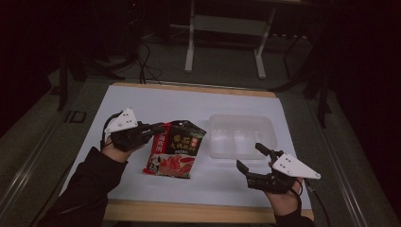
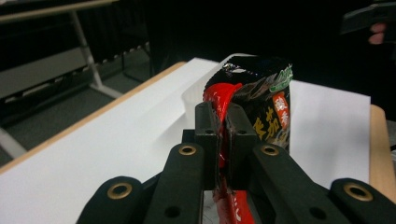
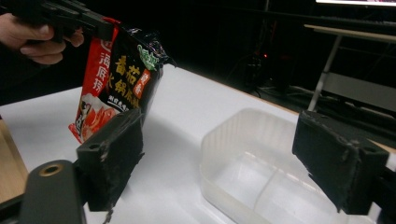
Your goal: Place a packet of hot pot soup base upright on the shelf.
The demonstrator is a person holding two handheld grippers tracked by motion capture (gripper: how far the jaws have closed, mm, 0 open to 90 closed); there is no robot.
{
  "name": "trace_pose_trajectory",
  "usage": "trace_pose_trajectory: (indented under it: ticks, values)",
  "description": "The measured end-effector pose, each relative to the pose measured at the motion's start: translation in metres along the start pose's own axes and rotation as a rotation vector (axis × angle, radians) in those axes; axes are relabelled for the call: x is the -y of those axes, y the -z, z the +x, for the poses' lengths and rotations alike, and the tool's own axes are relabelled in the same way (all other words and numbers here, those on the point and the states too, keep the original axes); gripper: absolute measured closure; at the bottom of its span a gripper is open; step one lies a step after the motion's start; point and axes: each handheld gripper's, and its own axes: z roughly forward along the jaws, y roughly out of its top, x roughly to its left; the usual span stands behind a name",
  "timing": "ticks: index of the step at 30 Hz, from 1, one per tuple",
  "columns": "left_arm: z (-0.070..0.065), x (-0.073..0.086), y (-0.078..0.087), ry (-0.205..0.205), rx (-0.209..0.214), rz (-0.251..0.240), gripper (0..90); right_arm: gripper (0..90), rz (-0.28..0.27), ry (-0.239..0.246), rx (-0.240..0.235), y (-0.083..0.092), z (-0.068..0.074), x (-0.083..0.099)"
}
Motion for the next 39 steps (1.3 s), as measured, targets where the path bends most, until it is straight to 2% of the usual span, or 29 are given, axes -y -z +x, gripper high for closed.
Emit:
trace_pose_trajectory:
  ticks: [2, 5, 11, 14, 15, 19, 25, 26, 31, 33, 35, 36, 38, 39]
  values:
    - [-0.003, -0.003, 0.0, -0.003, 0.023, -0.012, 87.0, 16.9, -0.003, 0.009, -0.014, -0.003, 0.002, -0.005]
    - [-0.006, -0.008, -0.002, -0.008, 0.038, -0.017, 87.0, 18.4, -0.018, 0.027, -0.043, -0.009, 0.005, -0.015]
    - [-0.012, -0.012, -0.004, -0.004, 0.061, -0.028, 86.9, 21.2, -0.059, 0.03, -0.099, -0.023, 0.009, -0.036]
    - [-0.014, -0.014, -0.005, -0.007, 0.076, -0.033, 86.9, 22.1, -0.065, 0.041, -0.117, -0.029, 0.01, -0.043]
    - [-0.015, -0.014, -0.005, -0.006, 0.088, -0.036, 86.9, 22.8, -0.071, 0.047, -0.136, -0.034, 0.012, -0.048]
    - [-0.019, -0.017, -0.006, -0.014, 0.1, -0.049, 86.9, 24.5, -0.058, 0.065, -0.172, -0.048, 0.017, -0.055]
    - [-0.023, -0.019, -0.006, -0.007, 0.124, -0.07, 86.9, 34.0, -0.015, 0.047, -0.216, -0.067, 0.023, -0.05]
    - [-0.023, -0.02, -0.006, -0.01, 0.118, -0.074, 86.9, 35.2, -0.008, 0.044, -0.223, -0.069, 0.023, -0.049]
    - [-0.025, -0.023, -0.006, -0.006, 0.144, -0.093, 86.9, 48.6, 0.024, 0.028, -0.251, -0.075, 0.024, -0.047]
    - [-0.027, -0.024, -0.007, -0.011, 0.148, -0.092, 86.9, 57.2, 0.031, 0.023, -0.274, -0.076, 0.023, -0.047]
    - [-0.027, -0.024, -0.008, -0.011, 0.149, -0.09, 86.9, 69.6, 0.052, 0.035, -0.289, -0.076, 0.023, -0.047]
    - [-0.027, -0.024, -0.009, -0.01, 0.15, -0.09, 86.9, 71.6, 0.067, 0.027, -0.311, -0.077, 0.023, -0.047]
    - [-0.026, -0.023, -0.009, -0.005, 0.155, -0.091, 86.8, 73.3, 0.077, 0.004, -0.326, -0.077, 0.021, -0.047]
    - [-0.026, -0.023, -0.009, -0.012, 0.151, -0.085, 86.8, 73.7, 0.083, 0.007, -0.327, -0.077, 0.021, -0.048]
